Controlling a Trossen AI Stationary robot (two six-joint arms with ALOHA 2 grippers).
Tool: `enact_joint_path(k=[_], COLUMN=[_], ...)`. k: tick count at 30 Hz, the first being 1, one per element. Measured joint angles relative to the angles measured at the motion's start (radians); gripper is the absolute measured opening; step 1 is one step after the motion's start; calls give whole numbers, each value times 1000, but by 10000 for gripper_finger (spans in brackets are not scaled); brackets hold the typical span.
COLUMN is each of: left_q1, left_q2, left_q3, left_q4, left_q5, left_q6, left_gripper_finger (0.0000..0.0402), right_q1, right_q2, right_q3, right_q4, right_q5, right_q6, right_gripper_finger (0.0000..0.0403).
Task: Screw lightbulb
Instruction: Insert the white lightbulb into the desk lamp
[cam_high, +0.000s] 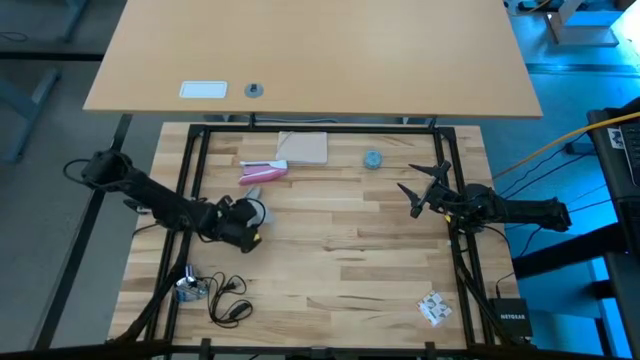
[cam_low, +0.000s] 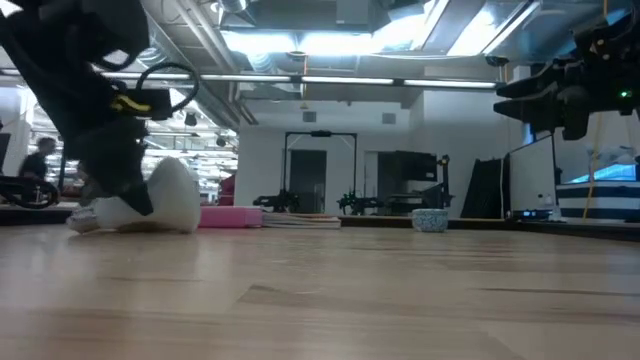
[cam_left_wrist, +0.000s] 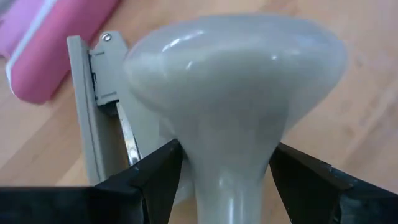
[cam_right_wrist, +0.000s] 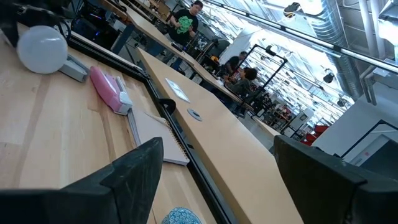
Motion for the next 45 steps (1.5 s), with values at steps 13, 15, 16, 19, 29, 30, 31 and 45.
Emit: enact_joint_path(k=[13,15,16,19,29,30,31,45], left_q1=[81,81,81,81,81,81,81,81], left_q2=[3,3,3,3,3,3,3,2], left_q3=[-35,-35,-35,-35,-35,-35,-35,-34], left_q4=[123,133,145,163,178,188,202,544], left_q5=[31,30,28,28,26,28,28,28], left_q6=[5,6,6,13,-42,-48,-53,-55], left_gripper_finger=[233,233,232,220,153,153,154,159], right_q1=[0,0,0,0,0,0,0,0], right_q2=[0,0,0,0,0,0,0,0], right_q3=[0,0,0,0,0,0,0,-3], right_q4=[0,0,0,0,0,0,0,31], right_q5=[0,0,0,0,0,0,0,-328], right_q6=[0,0,0,0,0,0,0,184], right_gripper_finger=[309,309,309,309,309,309,309,309])
